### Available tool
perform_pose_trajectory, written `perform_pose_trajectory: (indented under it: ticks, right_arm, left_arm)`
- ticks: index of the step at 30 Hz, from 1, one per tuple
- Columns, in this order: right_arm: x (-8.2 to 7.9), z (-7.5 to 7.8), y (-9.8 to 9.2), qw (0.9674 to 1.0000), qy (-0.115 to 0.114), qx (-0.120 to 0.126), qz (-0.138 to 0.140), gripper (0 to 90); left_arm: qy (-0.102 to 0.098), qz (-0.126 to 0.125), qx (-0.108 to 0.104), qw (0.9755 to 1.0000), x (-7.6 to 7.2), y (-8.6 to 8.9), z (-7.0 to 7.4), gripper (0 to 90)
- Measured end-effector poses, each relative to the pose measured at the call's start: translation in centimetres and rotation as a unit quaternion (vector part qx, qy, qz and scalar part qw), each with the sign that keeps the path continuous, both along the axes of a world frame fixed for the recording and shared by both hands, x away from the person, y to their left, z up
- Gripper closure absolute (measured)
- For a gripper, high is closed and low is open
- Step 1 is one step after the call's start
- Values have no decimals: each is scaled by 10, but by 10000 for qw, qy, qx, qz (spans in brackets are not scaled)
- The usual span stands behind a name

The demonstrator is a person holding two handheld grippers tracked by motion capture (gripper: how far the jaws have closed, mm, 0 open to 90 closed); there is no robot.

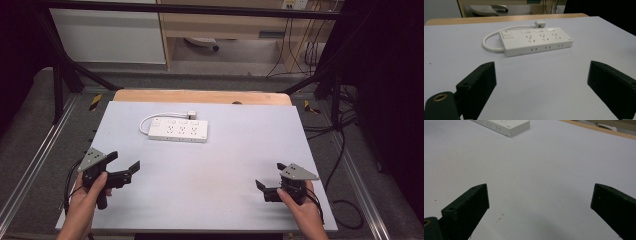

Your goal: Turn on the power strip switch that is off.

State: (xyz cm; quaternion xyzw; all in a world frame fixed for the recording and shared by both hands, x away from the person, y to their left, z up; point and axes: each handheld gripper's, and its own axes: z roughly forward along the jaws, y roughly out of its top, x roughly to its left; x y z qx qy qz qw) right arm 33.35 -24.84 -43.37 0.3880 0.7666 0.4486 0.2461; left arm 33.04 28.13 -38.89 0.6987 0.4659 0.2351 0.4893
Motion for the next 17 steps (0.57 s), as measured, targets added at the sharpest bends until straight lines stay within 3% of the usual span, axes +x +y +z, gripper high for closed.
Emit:
perform_pose_trajectory:
  ticks: [10, 12, 17]
  right_arm:
    - [1, -1, -1, 10000, 40, 14, -59, 22]
    - [2, -2, -1, 9999, 58, -10, -95, 23]
    - [10, -8, -3, 9988, 292, -146, -373, 27]
  left_arm:
    - [-26, -282, 143, 9995, -20, -9, -23, 87]
    - [55, -388, 180, 9991, -24, -15, -29, 87]
    - [152, -694, 510, 9962, -28, -27, -40, 87]
